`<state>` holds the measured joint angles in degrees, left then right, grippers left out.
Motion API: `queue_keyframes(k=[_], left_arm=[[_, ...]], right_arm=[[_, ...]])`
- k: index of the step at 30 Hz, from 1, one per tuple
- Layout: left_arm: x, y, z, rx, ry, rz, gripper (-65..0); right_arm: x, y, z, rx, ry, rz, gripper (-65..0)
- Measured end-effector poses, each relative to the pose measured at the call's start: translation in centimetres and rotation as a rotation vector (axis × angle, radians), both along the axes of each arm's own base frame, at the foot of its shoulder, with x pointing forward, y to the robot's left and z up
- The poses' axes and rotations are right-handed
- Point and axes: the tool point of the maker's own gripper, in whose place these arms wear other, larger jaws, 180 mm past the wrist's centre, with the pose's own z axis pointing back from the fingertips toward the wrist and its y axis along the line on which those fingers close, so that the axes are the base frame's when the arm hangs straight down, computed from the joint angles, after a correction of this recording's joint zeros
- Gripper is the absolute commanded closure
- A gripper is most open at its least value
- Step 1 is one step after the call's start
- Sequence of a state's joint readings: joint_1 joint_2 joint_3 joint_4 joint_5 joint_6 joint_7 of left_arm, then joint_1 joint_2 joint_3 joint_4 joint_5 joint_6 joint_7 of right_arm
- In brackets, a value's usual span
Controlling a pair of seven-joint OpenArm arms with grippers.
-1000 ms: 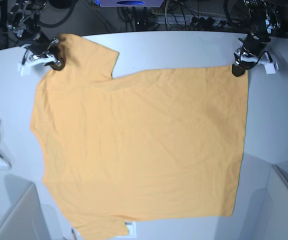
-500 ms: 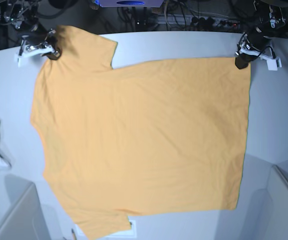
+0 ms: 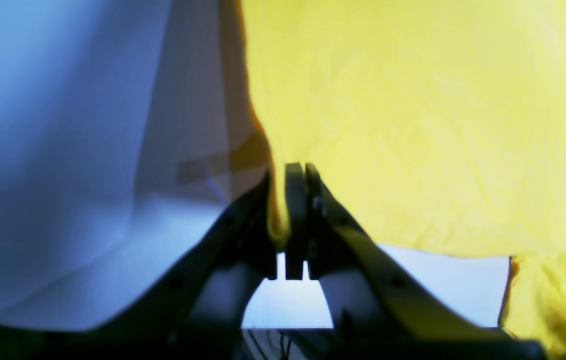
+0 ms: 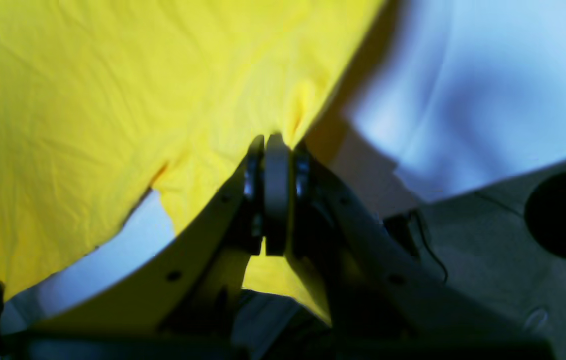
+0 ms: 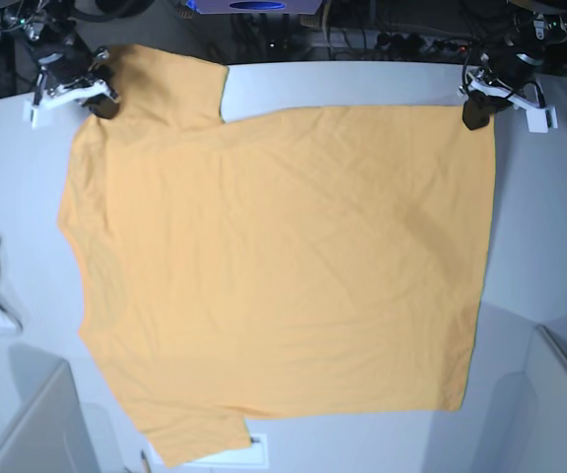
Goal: Fold the T-shirt properly
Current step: 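Lift the shoulder corners with both grippers and fold them toward the hem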
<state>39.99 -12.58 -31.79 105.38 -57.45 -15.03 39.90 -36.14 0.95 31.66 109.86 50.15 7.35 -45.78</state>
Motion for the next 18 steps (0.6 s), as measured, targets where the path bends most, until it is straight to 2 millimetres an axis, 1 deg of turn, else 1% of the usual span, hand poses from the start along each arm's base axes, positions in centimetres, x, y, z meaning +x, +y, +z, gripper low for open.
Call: queue_keyframes(k=[2,4,6,10,14,18], left_arm=[[0.6,0.0,0.2,0.001,-0.014,-0.001,0.0],[1.8,0.0,0.8,0.003,-0.047,-0.003,0.0],[2.8,-0.1,1.3,0.000,-0.076,-0.003,0.0],[4.2,-0.2,2.3,0.003,-0.119,-0.009,0.0],[5.4,-0.2,3.0,0.003,-0.154,-0.010,0.0],[7.0,-0.1,3.7,0.000,-0.190,0.003,0.0]], right_arm=[[0.5,0.3,0.1,0.011,-0.003,0.009,0.0],[1.4,0.7,0.3,0.027,0.000,0.037,0.0],[2.7,0.9,0.7,0.027,-0.009,0.060,0.0],[5.4,1.7,1.9,0.055,-0.045,0.097,0.0],[6.5,1.3,2.1,0.080,-0.024,0.036,0.0],[9.3,1.3,3.7,0.090,-0.092,0.025,0.0]])
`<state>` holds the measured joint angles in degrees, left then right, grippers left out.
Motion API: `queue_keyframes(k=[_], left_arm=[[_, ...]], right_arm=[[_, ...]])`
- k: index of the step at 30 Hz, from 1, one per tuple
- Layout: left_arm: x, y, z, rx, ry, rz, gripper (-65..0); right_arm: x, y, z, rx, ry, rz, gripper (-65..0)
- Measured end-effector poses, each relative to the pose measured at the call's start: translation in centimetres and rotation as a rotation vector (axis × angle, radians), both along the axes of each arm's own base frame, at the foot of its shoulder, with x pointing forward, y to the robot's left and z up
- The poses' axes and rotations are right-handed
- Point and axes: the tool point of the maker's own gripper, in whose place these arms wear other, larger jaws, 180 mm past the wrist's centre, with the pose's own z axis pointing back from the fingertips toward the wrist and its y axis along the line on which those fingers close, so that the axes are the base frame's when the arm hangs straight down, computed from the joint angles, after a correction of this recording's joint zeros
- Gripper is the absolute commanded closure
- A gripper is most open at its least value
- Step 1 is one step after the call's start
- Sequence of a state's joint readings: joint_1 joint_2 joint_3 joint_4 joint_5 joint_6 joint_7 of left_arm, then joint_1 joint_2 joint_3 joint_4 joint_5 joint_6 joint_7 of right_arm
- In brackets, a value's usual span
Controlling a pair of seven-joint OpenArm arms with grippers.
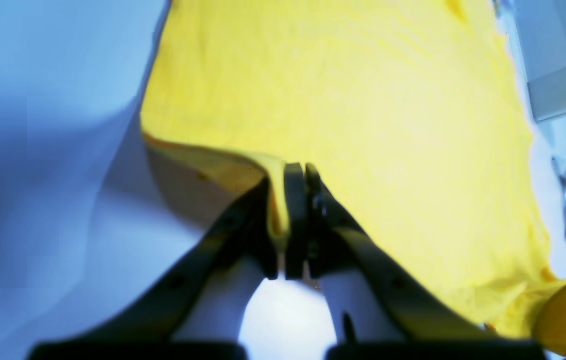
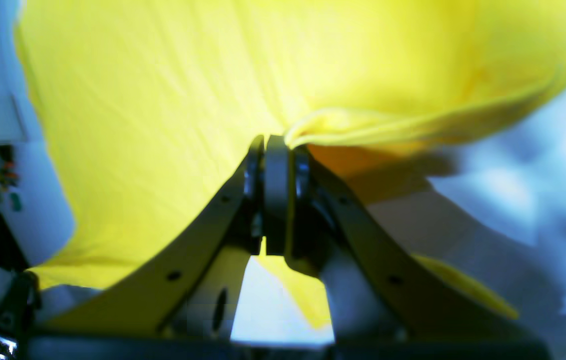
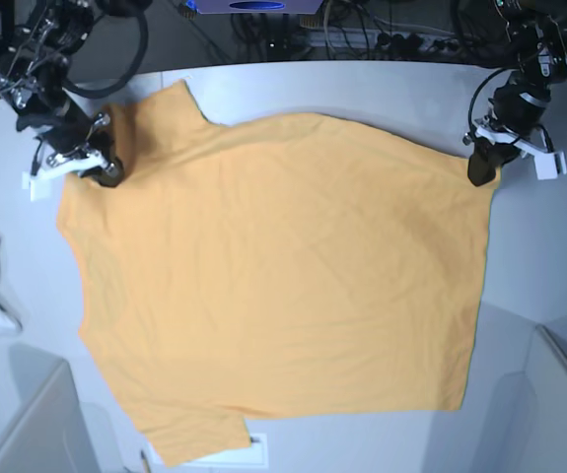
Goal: Fold the T-shirt properly
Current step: 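Lift the shoulder corners with both grippers and fold them toward the hem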
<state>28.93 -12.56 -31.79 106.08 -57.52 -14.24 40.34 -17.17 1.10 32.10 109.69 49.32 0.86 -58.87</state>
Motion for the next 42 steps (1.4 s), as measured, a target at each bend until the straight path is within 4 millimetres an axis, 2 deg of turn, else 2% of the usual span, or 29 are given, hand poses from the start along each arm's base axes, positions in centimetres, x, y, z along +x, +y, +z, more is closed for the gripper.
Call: queue_keyframes(k=[2,6,11,15,22,30,36,40,42], left_arm=[[0.8,0.7,0.0,-0.014,0.013,0.063,0.0],[2.1,0.9,0.4,-0.027,0.002,0.077,0.0],[3.8,0.6,-0.7,-0.079,0.061,0.048,0.0],[3.9,1.0,-1.8,-0.094,0.084,0.066,0.0],[5.6,1.8,-2.2,-0.138,0.086,0.115,0.0],[7.6,2.6,-1.4,-0.074,0.071,0.134,0.0],[7.2,3.0,-2.4,-0.060,0.105,0.143,0.0],[8.7,3.1,-1.4,-0.069,0.067,0.145,0.0],[9.5,3.3,-1.6,-0.083,0.065,0.154,0.0]], right_arm=[[1.2,0.3,0.2,0.026,-0.006,0.015,0.0],[2.8,0.3,-1.0,0.033,0.043,0.024,0.0],[4.7,0.1,-1.4,0.043,0.048,0.017,0.0],[6.4,-0.6,-0.9,0.043,0.028,0.022,0.0],[9.2,-1.6,-2.0,0.085,0.063,0.009,0.0],[12.5,-1.6,-1.8,0.149,0.064,0.007,0.0],[14.0,-2.1,-2.4,0.166,0.066,-0.024,0.0],[15.4,-2.1,-2.6,0.188,0.060,-0.048,0.0],[16.0,-1.9,-2.6,0.205,0.061,-0.051,0.0]])
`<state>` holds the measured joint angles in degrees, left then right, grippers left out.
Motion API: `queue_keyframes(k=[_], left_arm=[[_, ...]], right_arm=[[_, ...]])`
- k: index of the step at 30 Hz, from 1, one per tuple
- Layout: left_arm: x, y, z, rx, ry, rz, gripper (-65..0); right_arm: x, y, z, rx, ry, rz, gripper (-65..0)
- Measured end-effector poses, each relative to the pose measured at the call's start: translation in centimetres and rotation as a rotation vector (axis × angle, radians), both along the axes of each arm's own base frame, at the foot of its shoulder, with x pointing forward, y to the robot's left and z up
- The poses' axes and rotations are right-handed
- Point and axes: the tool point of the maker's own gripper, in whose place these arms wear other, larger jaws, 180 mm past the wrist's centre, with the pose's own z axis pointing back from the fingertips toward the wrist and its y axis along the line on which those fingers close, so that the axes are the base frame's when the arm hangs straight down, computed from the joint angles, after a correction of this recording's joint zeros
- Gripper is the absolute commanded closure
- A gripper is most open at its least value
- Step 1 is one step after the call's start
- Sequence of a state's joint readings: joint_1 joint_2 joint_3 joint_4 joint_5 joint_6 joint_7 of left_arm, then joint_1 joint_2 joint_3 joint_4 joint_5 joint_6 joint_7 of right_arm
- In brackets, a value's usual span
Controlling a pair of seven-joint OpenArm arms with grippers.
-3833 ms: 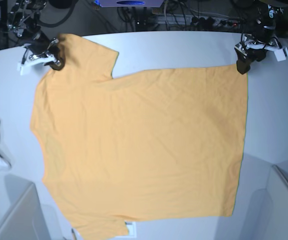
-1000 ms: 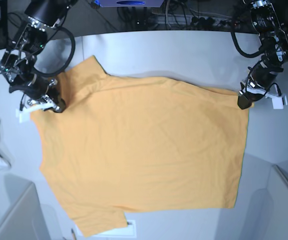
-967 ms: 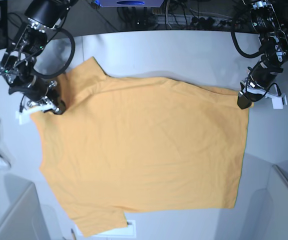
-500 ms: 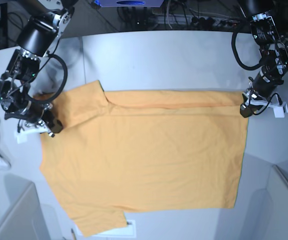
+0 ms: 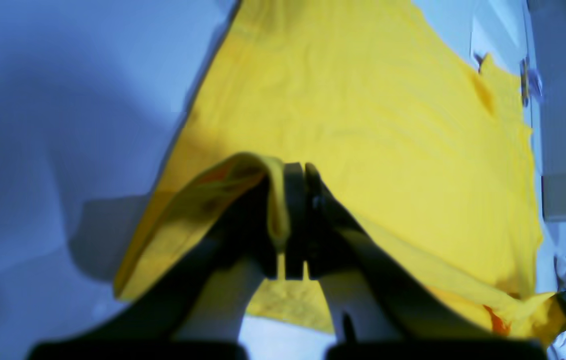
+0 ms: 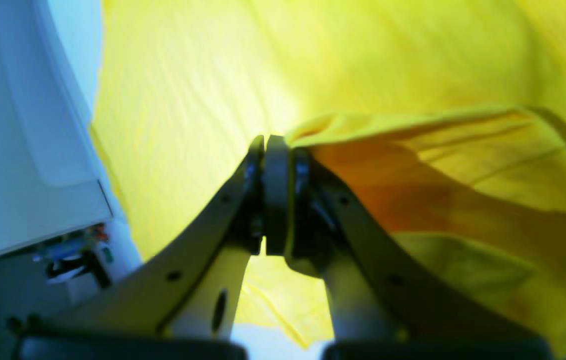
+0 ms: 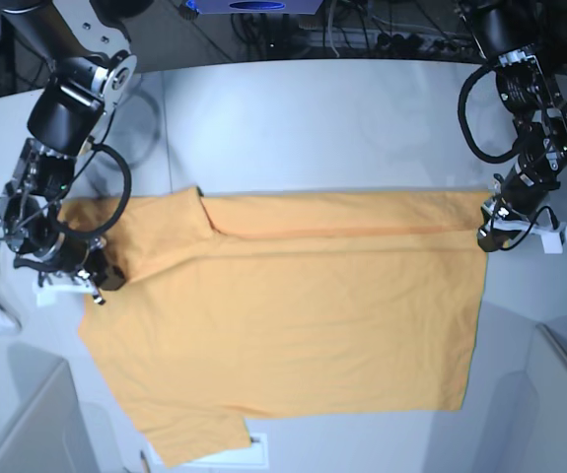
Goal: Fold the T-shirt properly
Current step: 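Lift the shoulder corners with both grippers and fold them toward the hem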
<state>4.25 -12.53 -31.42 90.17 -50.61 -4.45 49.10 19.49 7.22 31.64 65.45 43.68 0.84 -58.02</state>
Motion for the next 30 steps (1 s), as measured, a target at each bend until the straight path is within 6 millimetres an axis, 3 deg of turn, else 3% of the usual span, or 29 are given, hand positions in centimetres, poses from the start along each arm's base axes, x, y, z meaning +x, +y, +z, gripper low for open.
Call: queue_keyframes(k=[4,7,11,14,19,23,26,30], left_arm=[[0.1,0.4,-1.1,-0.019,0.030,0.011,0.0],[0.4,1.0,-0.6,-0.003,0.024,0.009,0.0],[2.0,1.7,0.1,-0.014,0.000,0.024,0.0],[1.9,1.9,-1.1,-0.020,0.036,0.022,0.0],[3.2,0.3,-1.8,0.012,0.078,-0.069,0.0],[5.7,-1.0,-1.7,-0.019,0.067,-0.096,0.0],[5.6,-0.9,-2.5,0.003,0.101,-0.100,0.0],[5.6,0.0,-2.9,0.082,0.133,-0.102,0.0]], right_arm=[[0.7,0.0,0.3,0.006,-0.014,-0.011,0.0],[1.0,-0.1,0.4,-0.002,-0.021,-0.017,0.0],[2.8,0.7,0.0,-0.062,-0.004,0.031,0.0],[4.1,0.5,0.2,-0.083,-0.033,0.001,0.0],[3.9,-0.2,-0.7,-0.103,-0.016,-0.016,0.0],[5.0,-0.4,0.9,-0.102,-0.046,-0.014,0.0],[5.1,-0.7,1.3,-0.104,-0.043,-0.003,0.0],[4.0,-0.4,0.0,-0.099,-0.011,0.007,0.0]])
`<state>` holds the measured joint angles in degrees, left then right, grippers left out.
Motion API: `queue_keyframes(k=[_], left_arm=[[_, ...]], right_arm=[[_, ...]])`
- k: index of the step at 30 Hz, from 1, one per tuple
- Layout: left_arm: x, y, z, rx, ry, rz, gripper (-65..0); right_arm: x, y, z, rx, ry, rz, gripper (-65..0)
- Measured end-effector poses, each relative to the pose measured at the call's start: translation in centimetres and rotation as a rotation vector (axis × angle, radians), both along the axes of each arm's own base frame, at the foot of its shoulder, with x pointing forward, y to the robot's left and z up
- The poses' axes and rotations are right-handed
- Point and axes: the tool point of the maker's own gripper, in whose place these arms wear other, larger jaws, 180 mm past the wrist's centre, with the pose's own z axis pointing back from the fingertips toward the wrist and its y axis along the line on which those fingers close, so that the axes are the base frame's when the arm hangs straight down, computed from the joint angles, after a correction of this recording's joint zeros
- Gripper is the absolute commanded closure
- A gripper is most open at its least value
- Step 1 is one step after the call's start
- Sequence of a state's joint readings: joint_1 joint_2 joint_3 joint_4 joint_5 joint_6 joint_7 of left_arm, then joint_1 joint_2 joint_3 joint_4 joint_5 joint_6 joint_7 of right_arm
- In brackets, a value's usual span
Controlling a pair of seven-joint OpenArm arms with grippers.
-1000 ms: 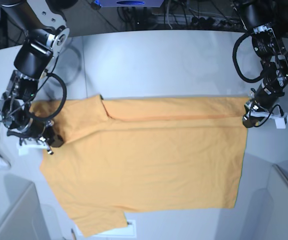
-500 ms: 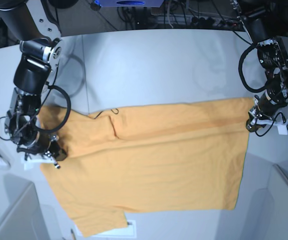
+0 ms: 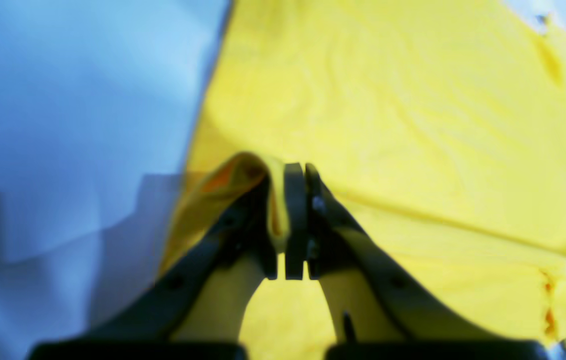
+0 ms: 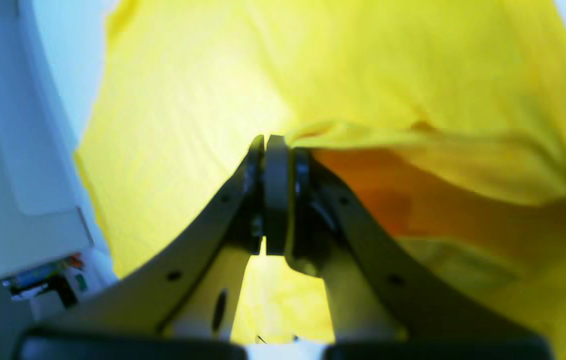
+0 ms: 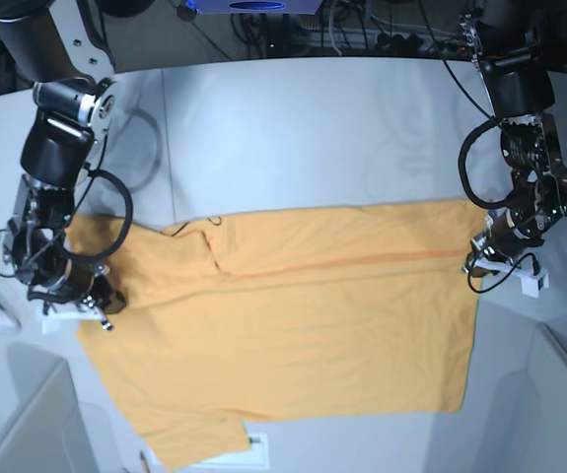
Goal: Fold the T-shirt properly
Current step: 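Lift the shoulder corners with both grippers and fold them toward the hem, then open both grippers, release the fold, and raise them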
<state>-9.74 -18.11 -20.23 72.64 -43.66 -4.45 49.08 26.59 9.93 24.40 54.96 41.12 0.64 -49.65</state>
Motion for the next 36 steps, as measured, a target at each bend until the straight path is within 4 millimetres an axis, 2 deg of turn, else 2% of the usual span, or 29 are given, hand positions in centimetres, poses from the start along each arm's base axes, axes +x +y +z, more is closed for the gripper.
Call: queue_keyframes(k=[3,6,7,9,10,11,15,16,18,20,22,26,28,30,32,34,36], left_arm=[[0.9,0.2,0.8,0.009,-0.019,0.001,0.0],[0.9,0.2,0.8,0.001,-0.023,0.007,0.0],[0.8,0.2,0.7,-0.001,-0.020,0.010,0.0],[0.6,0.3,0.6,0.004,-0.014,0.011,0.0],[0.7,0.4,0.7,0.005,-0.016,0.011,-4.4],[0.9,0.4,0.9,0.004,-0.023,0.012,-13.0],[1.2,0.6,1.4,0.002,-0.040,0.020,-48.1],[1.1,0.9,1.6,-0.002,-0.047,0.031,-54.5],[0.8,2.3,3.4,0.005,-0.101,0.078,-65.0],[-0.6,4.5,5.7,0.043,-0.176,0.135,-65.0],[-2.9,5.5,6.4,0.076,-0.199,0.179,-65.0],[-7.7,3.8,4.6,0.076,-0.138,0.175,-65.0],[-8.5,3.6,5.1,0.103,-0.156,0.141,-65.0],[-9.6,4.9,5.7,0.153,-0.175,0.139,-65.0],[-11.4,5.7,4.9,0.174,-0.149,0.126,-65.0],[-13.0,6.1,3.6,0.179,-0.098,0.122,-65.0],[-14.1,6.4,3.3,0.186,-0.085,0.122,-65.0]], right_arm=[[-0.2,-0.1,-0.1,-0.002,0.006,0.001,0.0],[-0.1,-0.4,0.1,-0.006,0.004,0.002,0.0],[-0.1,-0.3,0.1,-0.006,0.003,0.002,-4.5],[-0.1,-0.3,0.0,-0.008,0.005,0.003,-20.4],[-0.1,-0.3,0.1,-0.006,0.003,0.002,-24.6],[0.0,-0.3,0.1,-0.008,-0.001,0.000,-25.2],[0.0,-1.8,2.0,-0.063,-0.061,-0.014,-19.7],[-0.1,-2.2,2.7,-0.081,-0.085,-0.022,-18.5],[-0.7,-3.4,3.9,-0.101,-0.134,-0.072,-17.4],[-2.2,-5.5,4.8,-0.131,-0.165,-0.174,-17.4],[-4.5,-7.1,5.0,-0.173,-0.161,-0.227,-17.4],[-7.8,-7.8,4.1,-0.218,-0.106,-0.220,-17.6],[-8.5,-8.2,3.0,-0.210,-0.053,-0.201,-17.6],[-9.1,-8.7,1.7,-0.202,-0.004,-0.200,-17.7],[-9.8,-8.8,0.3,-0.189,0.046,-0.191,-18.8],[-9.8,-8.1,-0.3,-0.201,0.062,-0.155,-22.4],[-9.5,-6.8,-0.2,-0.187,0.048,-0.093,-24.0]])
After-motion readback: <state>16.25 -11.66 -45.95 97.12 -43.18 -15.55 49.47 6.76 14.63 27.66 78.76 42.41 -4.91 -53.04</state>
